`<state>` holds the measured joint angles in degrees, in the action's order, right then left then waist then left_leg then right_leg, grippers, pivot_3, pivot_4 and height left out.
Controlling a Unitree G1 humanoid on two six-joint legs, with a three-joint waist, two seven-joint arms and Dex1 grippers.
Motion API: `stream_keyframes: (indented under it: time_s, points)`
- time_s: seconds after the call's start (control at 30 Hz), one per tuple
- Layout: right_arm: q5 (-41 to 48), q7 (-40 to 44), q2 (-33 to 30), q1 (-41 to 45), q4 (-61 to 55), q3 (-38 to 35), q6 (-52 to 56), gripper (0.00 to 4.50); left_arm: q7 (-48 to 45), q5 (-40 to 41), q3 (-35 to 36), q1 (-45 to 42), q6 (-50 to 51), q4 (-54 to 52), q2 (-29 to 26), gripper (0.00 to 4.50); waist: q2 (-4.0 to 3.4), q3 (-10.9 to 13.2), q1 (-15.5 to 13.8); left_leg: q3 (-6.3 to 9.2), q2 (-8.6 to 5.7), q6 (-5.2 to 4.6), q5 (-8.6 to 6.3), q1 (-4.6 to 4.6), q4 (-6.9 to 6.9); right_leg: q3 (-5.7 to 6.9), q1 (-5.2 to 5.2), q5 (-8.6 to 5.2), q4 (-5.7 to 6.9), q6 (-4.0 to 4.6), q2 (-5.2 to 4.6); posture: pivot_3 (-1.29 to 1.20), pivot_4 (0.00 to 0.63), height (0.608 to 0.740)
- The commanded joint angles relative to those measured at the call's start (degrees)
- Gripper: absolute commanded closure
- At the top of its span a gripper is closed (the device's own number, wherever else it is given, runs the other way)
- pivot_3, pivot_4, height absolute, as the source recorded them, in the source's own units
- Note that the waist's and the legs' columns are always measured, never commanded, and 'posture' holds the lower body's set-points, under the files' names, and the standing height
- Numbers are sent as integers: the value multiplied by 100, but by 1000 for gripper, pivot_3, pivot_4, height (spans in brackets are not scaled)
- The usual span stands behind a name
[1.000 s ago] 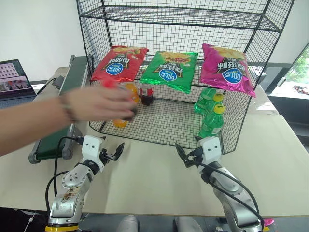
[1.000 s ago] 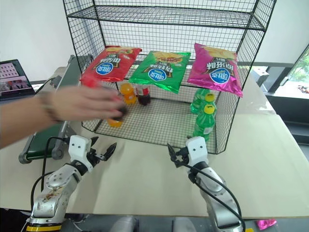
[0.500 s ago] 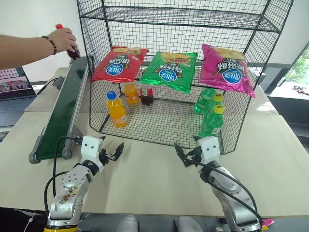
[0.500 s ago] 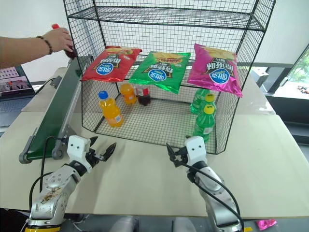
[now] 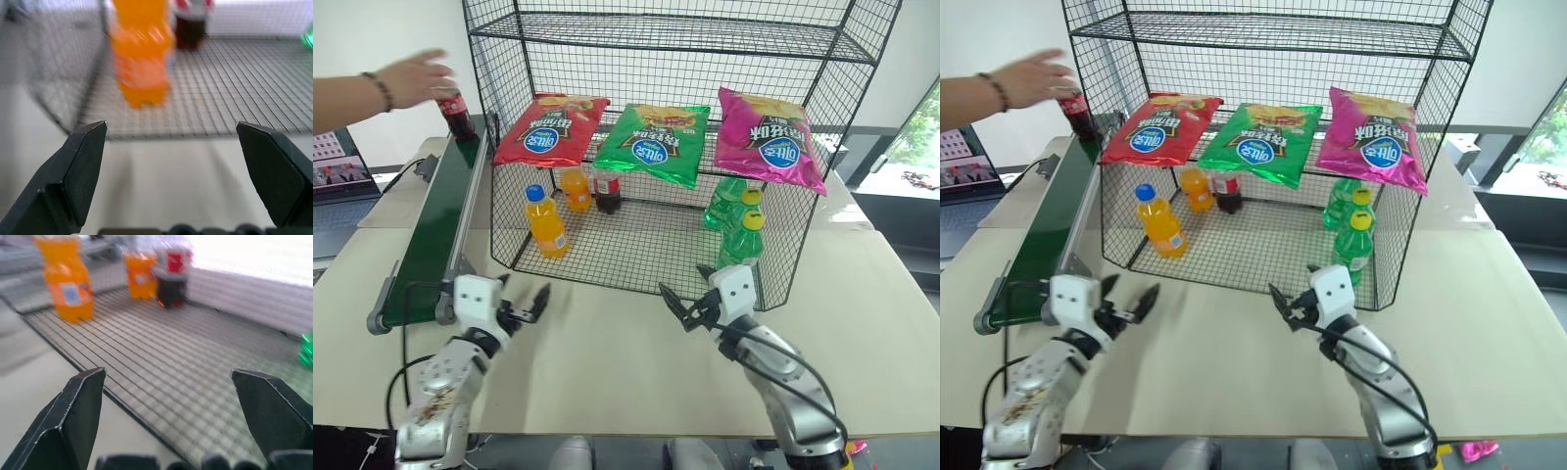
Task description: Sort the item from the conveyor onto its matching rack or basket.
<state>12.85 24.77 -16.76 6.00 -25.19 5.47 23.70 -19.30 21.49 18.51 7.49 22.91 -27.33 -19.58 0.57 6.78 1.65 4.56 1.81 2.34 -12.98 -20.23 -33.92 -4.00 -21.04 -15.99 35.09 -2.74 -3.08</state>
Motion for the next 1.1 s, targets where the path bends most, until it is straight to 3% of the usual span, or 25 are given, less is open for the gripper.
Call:
stream_keyframes:
  time_s: [0.03, 0.23, 0.47, 0.77, 1.1]
  points:
    - [1082, 872, -228, 553, -358, -173, 463, 0, 300, 459, 807, 137, 158, -687, -57, 37, 0, 0, 2, 1, 0, -2, -1, 0, 1, 1, 1, 2, 0, 4, 0, 0, 150, 738]
    - [2093, 1944, -386, 2177, 107, 56, 1092, 0, 942, 821, 2151, -253, 359, -325, -427, 37, 8, 6, -16, 5, 0, -5, -2, 3, -7, 6, 4, 19, 3, 32, 2, 0, 150, 738]
    - [2344, 2616, 49, 3394, 917, 406, 1067, 0, 870, 608, 2473, -778, -229, 1064, -893, 37, 10, 0, -64, 5, -1, -5, -2, -1, -3, 7, -3, 23, 2, 39, 3, 0, 150, 738]
    - [2371, 3123, 259, 3826, 1170, 512, 963, 0, 426, 1010, 2381, -879, -128, 1350, -1082, 37, 12, 0, -59, 3, 0, -4, -3, -1, 0, 9, -9, 25, 10, 42, 0, 0, 150, 738]
    - [2320, 3039, 272, 3695, 971, 459, 976, 0, 394, 902, 2236, -1066, -148, 1529, -1188, 37, 12, 1, -56, 3, 1, -4, -3, -1, 0, 9, -12, 25, 11, 42, 0, 0, 150, 738]
